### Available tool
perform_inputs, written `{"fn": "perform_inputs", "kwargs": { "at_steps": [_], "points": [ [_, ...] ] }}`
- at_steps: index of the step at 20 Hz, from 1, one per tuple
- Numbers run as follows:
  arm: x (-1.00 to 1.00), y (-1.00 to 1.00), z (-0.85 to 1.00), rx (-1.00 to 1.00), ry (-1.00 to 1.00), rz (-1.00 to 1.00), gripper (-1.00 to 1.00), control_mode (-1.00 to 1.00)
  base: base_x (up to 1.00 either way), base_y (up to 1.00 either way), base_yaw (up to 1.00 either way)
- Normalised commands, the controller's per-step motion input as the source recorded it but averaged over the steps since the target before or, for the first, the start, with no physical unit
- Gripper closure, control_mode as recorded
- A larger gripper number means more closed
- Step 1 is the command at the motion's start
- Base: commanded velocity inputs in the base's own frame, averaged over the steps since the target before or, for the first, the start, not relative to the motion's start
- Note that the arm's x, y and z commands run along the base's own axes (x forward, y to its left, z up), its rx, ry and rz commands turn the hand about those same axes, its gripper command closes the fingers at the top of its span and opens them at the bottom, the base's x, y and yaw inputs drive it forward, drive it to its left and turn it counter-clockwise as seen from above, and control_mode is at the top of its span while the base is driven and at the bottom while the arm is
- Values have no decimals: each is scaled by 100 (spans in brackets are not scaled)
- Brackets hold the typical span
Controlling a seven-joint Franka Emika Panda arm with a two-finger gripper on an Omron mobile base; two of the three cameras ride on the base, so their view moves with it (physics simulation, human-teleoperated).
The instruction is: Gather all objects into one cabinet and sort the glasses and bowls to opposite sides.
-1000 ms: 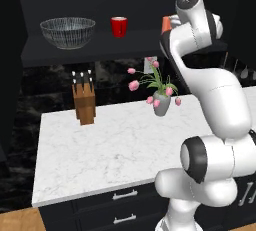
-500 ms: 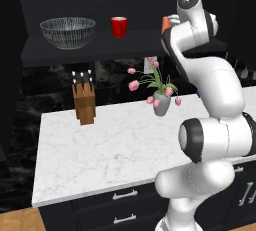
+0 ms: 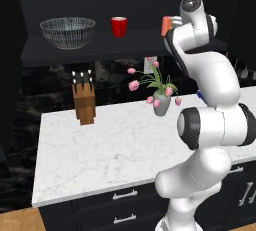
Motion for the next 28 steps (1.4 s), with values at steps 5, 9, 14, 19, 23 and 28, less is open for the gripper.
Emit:
{"fn": "perform_inputs", "kwargs": {
  "at_steps": [5, 9, 14, 19, 23, 28],
  "points": [
    [34, -11, -14, 0, -3, 1, 100, -100, 0, 0, 0],
    [43, -2, -7, 0, 0, 1, 100, -100, 0, 0, 0],
    [45, -1, 0, 0, 0, 0, 100, -100, 0, 0, 0],
    [41, -6, 0, 0, 0, 1, 100, -100, 0, 0, 0],
    [20, -22, 0, 0, 0, 4, 100, -100, 0, 0, 0],
    [9, -11, -1, 0, 0, 3, 100, -100, 0, 0, 0]
  ]
}}
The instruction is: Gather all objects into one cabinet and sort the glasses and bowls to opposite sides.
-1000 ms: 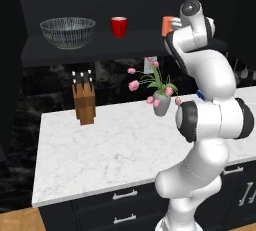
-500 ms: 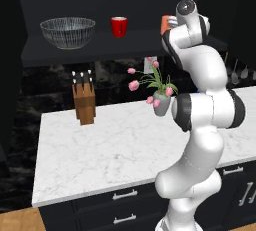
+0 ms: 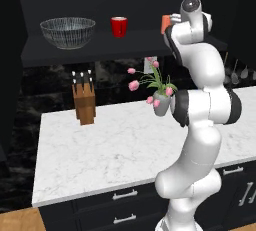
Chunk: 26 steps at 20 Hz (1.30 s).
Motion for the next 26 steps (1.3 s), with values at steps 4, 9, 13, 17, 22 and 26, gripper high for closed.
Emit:
{"fn": "perform_inputs", "kwargs": {
  "at_steps": [4, 9, 13, 17, 22, 26],
  "points": [
    [0, 0, -2, 0, 0, 0, -100, -100, 0, 0, 0],
    [0, 0, 0, 0, 0, 0, -100, -100, 0, 0, 0],
    [-57, 0, 0, 0, -1, 0, -100, -100, 0, 0, 0],
    [-100, 5, 0, 0, -2, 0, -100, -100, 0, 0, 0],
    [-86, 61, -14, 0, -8, 5, -100, -100, 0, 0, 0],
    [-48, 97, -12, 0, -1, 27, -100, -100, 0, 0, 0]
  ]
}}
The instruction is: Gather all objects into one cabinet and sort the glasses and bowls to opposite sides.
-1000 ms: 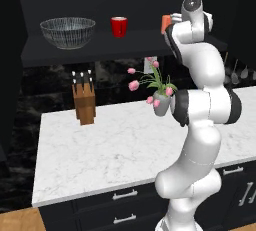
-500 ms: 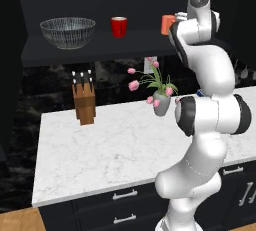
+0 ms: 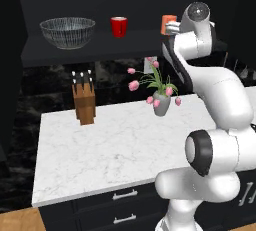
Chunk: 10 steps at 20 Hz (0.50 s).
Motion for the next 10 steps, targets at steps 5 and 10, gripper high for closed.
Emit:
{"fn": "perform_inputs", "kwargs": {
  "at_steps": [5, 10],
  "points": [
    [-28, 100, -10, 0, 0, 34, -100, -100, 0, 0, 0],
    [-2, 89, 0, 0, 0, 34, -100, -100, 0, 0, 0]
  ]
}}
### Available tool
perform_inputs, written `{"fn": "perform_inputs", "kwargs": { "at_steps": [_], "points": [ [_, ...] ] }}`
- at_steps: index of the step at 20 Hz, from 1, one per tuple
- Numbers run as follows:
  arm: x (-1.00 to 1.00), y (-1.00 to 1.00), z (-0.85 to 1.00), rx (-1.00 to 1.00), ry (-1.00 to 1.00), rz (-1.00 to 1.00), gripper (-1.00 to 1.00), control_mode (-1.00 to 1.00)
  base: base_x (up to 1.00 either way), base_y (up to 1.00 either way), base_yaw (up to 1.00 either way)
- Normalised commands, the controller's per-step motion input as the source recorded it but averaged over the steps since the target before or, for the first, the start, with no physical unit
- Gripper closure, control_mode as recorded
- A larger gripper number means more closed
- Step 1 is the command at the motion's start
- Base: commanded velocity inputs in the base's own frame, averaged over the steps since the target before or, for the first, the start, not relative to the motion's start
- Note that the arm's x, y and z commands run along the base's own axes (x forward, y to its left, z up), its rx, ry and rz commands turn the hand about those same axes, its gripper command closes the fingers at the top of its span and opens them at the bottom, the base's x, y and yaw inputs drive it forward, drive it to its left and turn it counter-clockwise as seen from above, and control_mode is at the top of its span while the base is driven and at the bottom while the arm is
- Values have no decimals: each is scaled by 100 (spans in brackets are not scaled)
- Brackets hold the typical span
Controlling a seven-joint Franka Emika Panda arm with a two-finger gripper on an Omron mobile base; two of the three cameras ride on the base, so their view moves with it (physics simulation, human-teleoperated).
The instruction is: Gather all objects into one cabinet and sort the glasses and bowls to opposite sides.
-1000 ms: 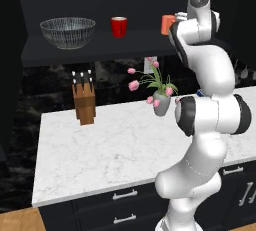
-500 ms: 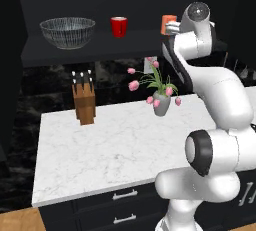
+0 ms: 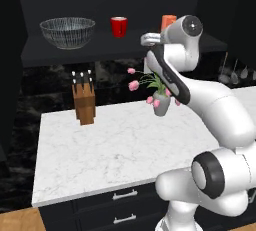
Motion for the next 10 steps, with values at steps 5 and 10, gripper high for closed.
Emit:
{"fn": "perform_inputs", "kwargs": {
  "at_steps": [5, 10],
  "points": [
    [0, 67, 22, 0, -3, 14, -100, -100, 0, 0, 0],
    [0, 60, 51, -1, -2, 0, -100, -100, 0, 0, 0]
  ]
}}
